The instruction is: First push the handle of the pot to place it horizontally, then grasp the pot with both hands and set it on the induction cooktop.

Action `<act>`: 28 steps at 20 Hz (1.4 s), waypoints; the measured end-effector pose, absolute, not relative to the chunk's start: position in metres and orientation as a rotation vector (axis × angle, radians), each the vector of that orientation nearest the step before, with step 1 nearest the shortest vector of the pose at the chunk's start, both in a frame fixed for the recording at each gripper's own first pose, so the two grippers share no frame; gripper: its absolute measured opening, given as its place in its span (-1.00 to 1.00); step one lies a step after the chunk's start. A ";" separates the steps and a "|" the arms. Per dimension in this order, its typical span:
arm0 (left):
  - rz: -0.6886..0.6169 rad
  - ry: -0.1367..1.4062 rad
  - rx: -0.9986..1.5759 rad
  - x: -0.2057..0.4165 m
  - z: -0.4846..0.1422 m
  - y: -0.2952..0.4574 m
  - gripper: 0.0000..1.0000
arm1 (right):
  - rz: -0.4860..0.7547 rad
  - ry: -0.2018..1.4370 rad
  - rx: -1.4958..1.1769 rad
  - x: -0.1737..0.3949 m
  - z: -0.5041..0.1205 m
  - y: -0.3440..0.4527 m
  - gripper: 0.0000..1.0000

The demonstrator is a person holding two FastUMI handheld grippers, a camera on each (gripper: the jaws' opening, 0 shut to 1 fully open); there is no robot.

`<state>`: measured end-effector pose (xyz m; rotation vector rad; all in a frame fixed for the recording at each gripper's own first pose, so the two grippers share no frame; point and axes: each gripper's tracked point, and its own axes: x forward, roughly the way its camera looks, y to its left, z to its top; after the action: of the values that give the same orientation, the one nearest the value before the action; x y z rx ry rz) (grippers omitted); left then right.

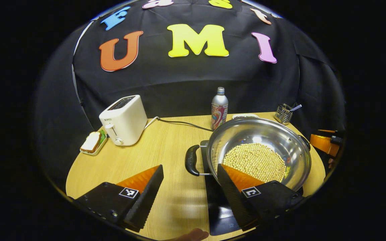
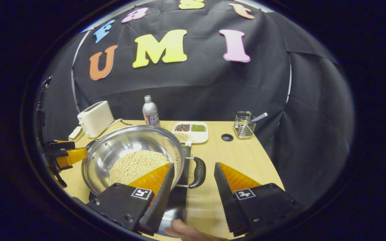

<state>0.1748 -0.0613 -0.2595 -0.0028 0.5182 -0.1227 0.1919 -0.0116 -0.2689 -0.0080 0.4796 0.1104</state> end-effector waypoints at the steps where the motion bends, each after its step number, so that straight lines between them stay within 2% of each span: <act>1: -0.117 0.490 -0.011 0.168 -0.253 -0.059 0.92 | 0.114 0.465 -0.004 0.183 -0.263 -0.010 0.51; 6: -0.092 0.330 -0.023 0.128 -0.198 -0.049 0.92 | 0.104 0.321 0.007 0.134 -0.213 -0.015 0.51; 8: -0.081 0.270 -0.031 0.105 -0.174 -0.045 0.91 | 0.100 0.258 0.013 0.115 -0.191 -0.017 0.67; 9: -0.083 0.249 -0.039 0.093 -0.163 -0.046 0.91 | 0.091 0.238 0.005 0.106 -0.184 -0.019 0.90; 10: -0.086 0.227 -0.041 0.081 -0.153 -0.045 0.91 | 0.085 0.220 -0.006 0.097 -0.176 -0.020 0.99; 15: -0.048 0.095 -0.036 0.029 -0.092 -0.035 0.89 | 0.085 0.099 -0.005 0.049 -0.121 -0.021 1.00; 22: 0.017 0.022 -0.007 -0.025 -0.063 -0.026 0.92 | 0.076 0.034 0.083 -0.023 -0.082 -0.033 1.00; 28: -0.028 -0.020 -0.008 -0.068 -0.059 -0.041 0.92 | 0.006 -0.057 0.035 -0.081 -0.063 -0.064 1.00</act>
<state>-0.0675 -0.0415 -0.0586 -0.0078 -0.0197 -0.0280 -0.0814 -0.0638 -0.0632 0.0354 -0.0569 0.0061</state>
